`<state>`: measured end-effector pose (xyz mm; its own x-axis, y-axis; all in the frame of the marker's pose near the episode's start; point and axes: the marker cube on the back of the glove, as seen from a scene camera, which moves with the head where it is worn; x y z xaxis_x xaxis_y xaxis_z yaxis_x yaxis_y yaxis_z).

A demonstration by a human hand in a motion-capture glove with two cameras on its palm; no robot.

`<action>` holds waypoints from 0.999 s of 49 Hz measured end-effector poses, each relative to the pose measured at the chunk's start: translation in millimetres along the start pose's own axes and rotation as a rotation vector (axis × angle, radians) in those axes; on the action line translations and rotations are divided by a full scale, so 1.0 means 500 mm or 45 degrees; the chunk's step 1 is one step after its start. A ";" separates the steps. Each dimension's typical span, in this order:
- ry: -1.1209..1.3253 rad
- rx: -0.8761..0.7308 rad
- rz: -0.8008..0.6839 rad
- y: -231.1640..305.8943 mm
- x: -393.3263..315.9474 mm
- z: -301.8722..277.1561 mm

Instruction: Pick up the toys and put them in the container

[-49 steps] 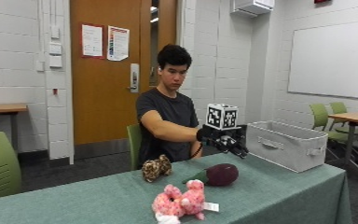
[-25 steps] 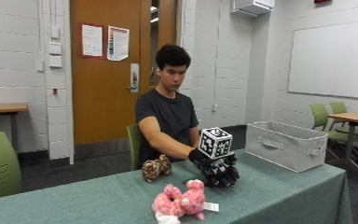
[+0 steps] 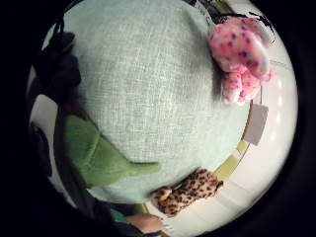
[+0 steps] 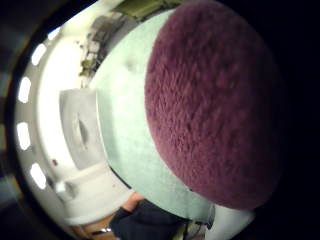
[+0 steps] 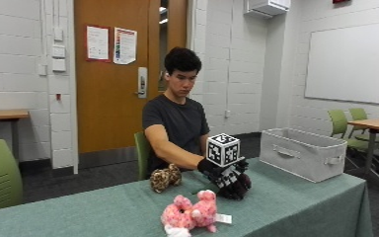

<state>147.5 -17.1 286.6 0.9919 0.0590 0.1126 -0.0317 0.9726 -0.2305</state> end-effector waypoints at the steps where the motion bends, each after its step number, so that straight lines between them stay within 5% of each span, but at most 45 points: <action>1: 0.011 0.023 -0.012 0.002 -0.002 0.000; 10: 0.215 0.231 -0.074 0.003 -0.017 -0.014; 28: 0.024 0.094 -0.021 -0.029 -0.001 -0.072; 49: -0.013 0.328 -0.172 -0.026 -0.206 -0.428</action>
<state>71.9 -84.1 70.9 0.9881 -0.0738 0.1352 0.0689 0.9968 0.0402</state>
